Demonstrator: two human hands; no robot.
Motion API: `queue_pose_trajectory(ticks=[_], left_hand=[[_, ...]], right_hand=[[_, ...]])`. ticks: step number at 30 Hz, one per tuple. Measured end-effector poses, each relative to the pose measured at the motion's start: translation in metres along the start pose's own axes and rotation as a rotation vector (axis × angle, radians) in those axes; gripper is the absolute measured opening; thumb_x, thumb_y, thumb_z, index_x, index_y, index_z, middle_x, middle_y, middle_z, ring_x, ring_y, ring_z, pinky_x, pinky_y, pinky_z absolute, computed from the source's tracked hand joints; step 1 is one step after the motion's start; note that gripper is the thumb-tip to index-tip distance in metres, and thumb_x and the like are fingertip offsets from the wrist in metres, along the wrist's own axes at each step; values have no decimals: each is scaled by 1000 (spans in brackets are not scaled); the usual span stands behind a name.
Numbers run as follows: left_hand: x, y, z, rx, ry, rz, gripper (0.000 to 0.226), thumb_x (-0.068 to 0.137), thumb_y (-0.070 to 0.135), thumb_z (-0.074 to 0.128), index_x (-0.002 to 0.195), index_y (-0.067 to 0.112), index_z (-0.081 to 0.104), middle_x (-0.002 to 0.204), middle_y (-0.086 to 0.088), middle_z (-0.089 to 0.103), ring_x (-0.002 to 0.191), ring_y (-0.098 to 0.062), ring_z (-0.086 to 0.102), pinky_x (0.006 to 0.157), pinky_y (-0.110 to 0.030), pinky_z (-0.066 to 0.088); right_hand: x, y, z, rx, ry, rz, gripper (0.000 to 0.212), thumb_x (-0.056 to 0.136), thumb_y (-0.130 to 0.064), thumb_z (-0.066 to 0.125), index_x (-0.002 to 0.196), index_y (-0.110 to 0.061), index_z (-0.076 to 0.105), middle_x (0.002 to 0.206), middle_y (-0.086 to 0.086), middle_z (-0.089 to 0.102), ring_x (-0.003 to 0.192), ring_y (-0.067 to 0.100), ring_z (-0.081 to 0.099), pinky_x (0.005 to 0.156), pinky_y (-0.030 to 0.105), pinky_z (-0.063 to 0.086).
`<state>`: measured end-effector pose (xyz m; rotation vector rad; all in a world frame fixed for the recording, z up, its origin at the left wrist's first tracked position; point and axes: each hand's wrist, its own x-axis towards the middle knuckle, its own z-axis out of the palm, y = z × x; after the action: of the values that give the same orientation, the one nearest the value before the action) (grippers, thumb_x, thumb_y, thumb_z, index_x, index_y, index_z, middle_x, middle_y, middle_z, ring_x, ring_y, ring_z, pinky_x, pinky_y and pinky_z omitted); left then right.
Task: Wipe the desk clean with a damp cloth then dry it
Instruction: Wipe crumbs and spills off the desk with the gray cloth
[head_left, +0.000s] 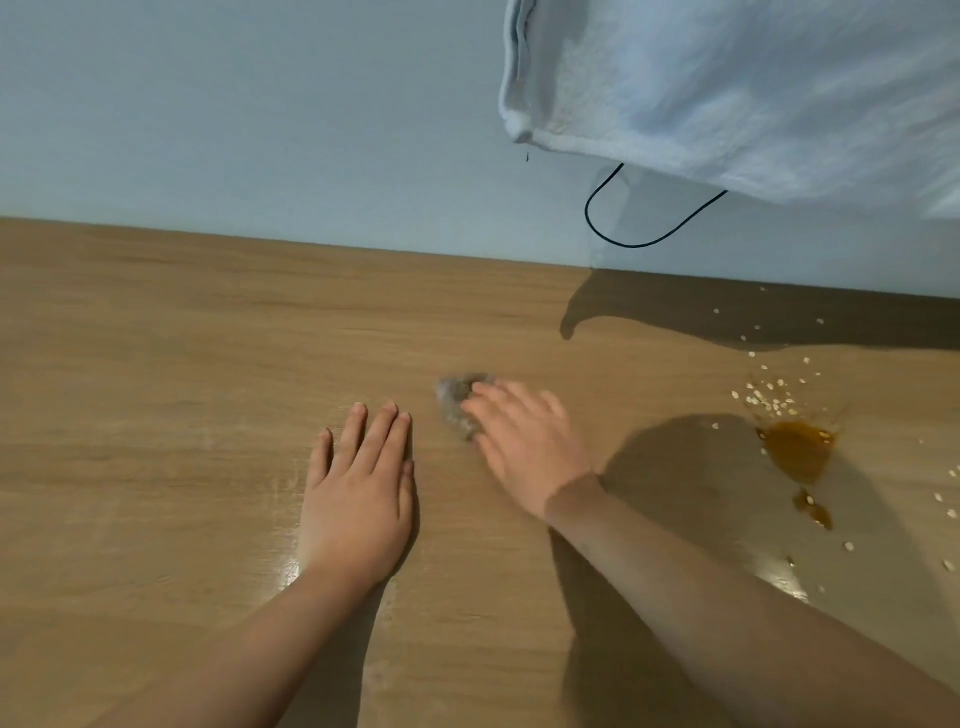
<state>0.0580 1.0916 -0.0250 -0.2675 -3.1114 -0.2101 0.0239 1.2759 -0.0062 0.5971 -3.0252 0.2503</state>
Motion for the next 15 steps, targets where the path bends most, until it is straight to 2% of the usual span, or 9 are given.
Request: queue_pose_trajectory(ticks=[1,4,6,7,8,12,15], left_hand=[[0,0,0,3,4,-3,51,92,29,26,133,10,50,140,-4,48,133,-29,38,107,-44,19],[1,1,-1,4,6,0,51,92,29,26,133,10,50,139,-5,48,133,-29,38,106,-44,19],[2,2,-2,9,16,0,50,92,28,27,132,10,50,138,-5,49,132,-29,38,106,-44,19],[2,2,-1,13,14,3,50,91,28,27,132,10,50,138,-5,49,132,-29,39,106,-44,19],[2,2,-1,14,8,6,50,91,28,28,132,10,50,138,-6,49,132,-30,39,105,-44,19],[2,2,-2,32,-11,5,51,91,28,27,133,10,48,140,-6,48,133,-29,37,106,-45,18],[2,2,-3,39,-10,5,51,92,28,26,134,10,48,140,-6,48,134,-29,36,107,-44,18]], right_hand=[[11,26,-5,-6,12,136,34,96,-26,40,128,-22,51,134,-3,51,125,18,43,101,35,29],[25,92,-16,12,162,712,32,97,-27,38,126,-21,50,130,0,52,119,21,42,91,36,31],[42,85,-13,71,249,951,34,95,-27,41,127,-18,50,133,2,50,120,25,39,94,38,27],[53,70,-8,63,238,948,35,94,-27,43,127,-17,50,135,3,49,121,26,38,96,39,26],[63,50,-3,55,214,848,36,93,-27,44,128,-17,49,137,2,47,123,27,36,97,39,25],[89,-19,10,42,40,180,42,97,-33,40,138,-23,40,145,-4,38,130,22,31,103,37,21],[103,0,6,19,-39,-3,41,98,-33,38,138,-27,37,146,-5,36,131,23,31,103,39,24]])
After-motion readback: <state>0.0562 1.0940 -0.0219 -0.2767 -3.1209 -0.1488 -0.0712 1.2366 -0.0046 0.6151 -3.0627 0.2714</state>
